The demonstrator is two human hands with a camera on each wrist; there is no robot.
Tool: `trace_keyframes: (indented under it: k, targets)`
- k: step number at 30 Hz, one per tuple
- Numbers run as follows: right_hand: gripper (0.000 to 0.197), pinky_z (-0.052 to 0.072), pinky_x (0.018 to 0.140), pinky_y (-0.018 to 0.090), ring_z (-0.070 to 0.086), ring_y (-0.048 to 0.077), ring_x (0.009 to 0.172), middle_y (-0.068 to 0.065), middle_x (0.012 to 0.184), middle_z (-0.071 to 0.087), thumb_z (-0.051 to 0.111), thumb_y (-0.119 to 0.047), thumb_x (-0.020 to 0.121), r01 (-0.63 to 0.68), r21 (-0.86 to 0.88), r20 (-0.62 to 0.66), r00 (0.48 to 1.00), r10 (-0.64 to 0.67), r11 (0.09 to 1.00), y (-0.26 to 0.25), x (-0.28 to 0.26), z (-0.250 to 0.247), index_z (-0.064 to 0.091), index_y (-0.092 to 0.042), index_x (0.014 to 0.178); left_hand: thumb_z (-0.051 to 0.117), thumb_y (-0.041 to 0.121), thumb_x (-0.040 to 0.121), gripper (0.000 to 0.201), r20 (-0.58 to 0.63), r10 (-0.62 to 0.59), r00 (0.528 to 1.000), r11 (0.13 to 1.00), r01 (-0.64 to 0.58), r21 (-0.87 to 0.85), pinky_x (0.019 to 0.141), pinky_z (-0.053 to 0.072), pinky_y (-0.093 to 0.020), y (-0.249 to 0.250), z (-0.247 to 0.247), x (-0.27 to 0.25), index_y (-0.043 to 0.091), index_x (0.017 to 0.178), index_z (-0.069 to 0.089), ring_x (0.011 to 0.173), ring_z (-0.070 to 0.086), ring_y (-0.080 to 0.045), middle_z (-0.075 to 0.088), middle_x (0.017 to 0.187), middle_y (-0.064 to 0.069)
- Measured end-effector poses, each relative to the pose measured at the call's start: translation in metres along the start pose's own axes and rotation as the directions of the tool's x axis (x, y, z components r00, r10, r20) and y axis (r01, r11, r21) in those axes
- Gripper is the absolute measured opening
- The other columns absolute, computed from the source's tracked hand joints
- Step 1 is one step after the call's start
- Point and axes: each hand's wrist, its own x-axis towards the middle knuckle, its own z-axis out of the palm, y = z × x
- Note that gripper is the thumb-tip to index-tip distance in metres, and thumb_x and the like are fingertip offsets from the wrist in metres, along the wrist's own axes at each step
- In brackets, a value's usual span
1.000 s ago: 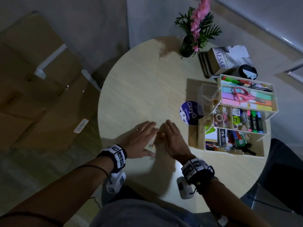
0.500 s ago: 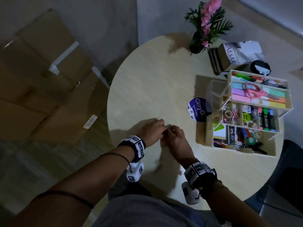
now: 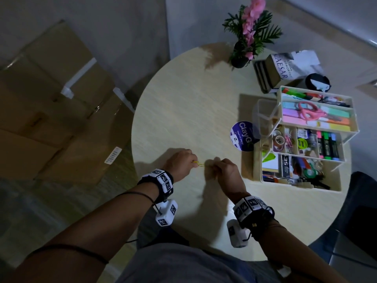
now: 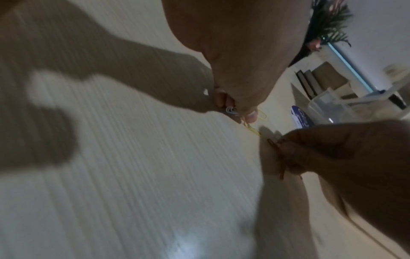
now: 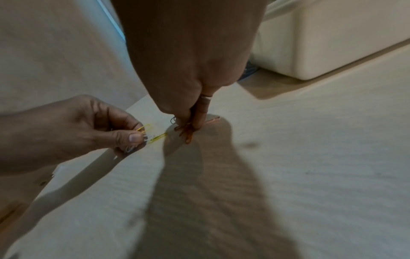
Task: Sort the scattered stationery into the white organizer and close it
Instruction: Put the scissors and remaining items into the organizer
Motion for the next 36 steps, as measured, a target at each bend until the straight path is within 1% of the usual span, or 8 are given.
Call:
trace_keyframes:
  k: [4,9,13,17,23,27,31,36]
  targets:
    - [0.01,0.043,0.064,0.032,0.064,0.031,0.069,0.012,0.08,0.067,0.071,-0.002,0.092,-0.039,0.053,-0.101,0.994,0.044,0.998,-0.002,-0.005,-0.016,0.079,-0.008,0.09,0.074,0.019,0.094,0.012,-0.065,0.017,0.998,0.994,-0.024,-0.103,0.069,0.048,-0.036,0.004,-0.006,0.001,0.008,0.09,0.077,0.075,0.059,-0.028,0.067,0.085,-0.012]
    - [0.01,0.056,0.074,0.031,0.07,0.02,0.079,0.005,0.092,0.076,0.073,-0.006,0.094,-0.045,0.171,-0.217,0.973,0.082,0.984,-0.008,-0.017,-0.062,0.079,-0.01,0.102,0.078,0.012,0.09,0.007,-0.187,0.019,0.982,0.959,-0.071,-0.274,0.064,0.045,-0.028,0.031,-0.016,0.007,0.006,0.086,0.076,0.067,0.058,-0.019,0.065,0.075,-0.004]
    - [0.011,0.057,0.073,0.029,0.072,0.015,0.079,-0.002,0.091,0.077,0.073,-0.011,0.095,-0.164,0.197,-0.376,0.898,0.229,0.966,0.018,-0.017,-0.126,0.08,-0.012,0.103,0.078,0.016,0.091,0.007,-0.214,0.014,0.977,0.928,-0.093,-0.361,0.072,0.052,-0.027,0.069,-0.021,0.02,0.009,0.091,0.077,0.074,0.067,-0.018,0.071,0.082,-0.003]
    - [0.011,0.054,0.065,0.032,0.069,0.021,0.071,0.008,0.08,0.077,0.07,-0.012,0.095,-0.287,0.187,-0.48,0.808,0.342,0.939,0.059,-0.011,-0.177,0.08,-0.008,0.091,0.075,0.018,0.093,0.019,-0.209,0.05,0.977,0.913,-0.13,-0.388,0.068,0.049,-0.026,0.117,-0.024,0.034,0.021,0.077,0.067,0.067,0.06,-0.007,0.064,0.072,0.009]
    - [0.015,0.047,0.053,0.025,0.066,0.015,0.062,-0.001,0.068,0.07,0.07,-0.004,0.088,-0.305,0.107,-0.335,0.885,0.323,0.946,0.084,-0.006,-0.193,0.078,-0.013,0.08,0.075,0.019,0.094,0.009,-0.219,0.061,0.974,0.916,-0.141,-0.375,0.062,0.043,-0.013,0.201,-0.022,0.059,0.016,0.086,0.078,0.064,0.061,0.003,0.07,0.071,0.012]
    - [0.017,0.04,0.048,0.009,0.057,-0.002,0.048,0.001,0.066,0.071,0.067,-0.004,0.094,-0.212,0.17,-0.37,0.891,0.261,0.963,0.087,-0.025,-0.204,0.077,-0.012,0.083,0.074,0.02,0.095,0.02,-0.217,0.004,0.976,0.931,-0.083,-0.357,0.064,0.048,-0.018,0.254,-0.012,0.087,0.01,0.079,0.074,0.068,0.065,-0.01,0.072,0.073,0.001]
    - [0.013,0.049,0.059,0.03,0.065,0.015,0.064,0.0,0.071,0.07,0.068,-0.009,0.095,-0.197,0.169,-0.372,0.894,0.248,0.966,0.114,-0.051,-0.208,0.077,-0.016,0.089,0.071,0.021,0.096,0.03,-0.231,-0.079,0.97,0.966,0.017,-0.258,0.064,0.055,-0.035,0.293,0.006,0.118,0.006,0.07,0.07,0.067,0.066,-0.024,0.068,0.066,-0.007]
    - [0.012,0.057,0.067,0.037,0.067,0.013,0.072,-0.003,0.082,0.074,0.069,-0.008,0.093,-0.145,0.198,-0.336,0.919,0.206,0.969,0.142,-0.073,-0.213,0.077,-0.016,0.095,0.062,0.017,0.098,0.031,-0.28,-0.158,0.947,0.987,0.15,-0.05,0.059,0.037,-0.035,0.32,0.027,0.133,0.009,0.071,0.048,0.078,0.066,-0.037,0.052,0.07,-0.012]
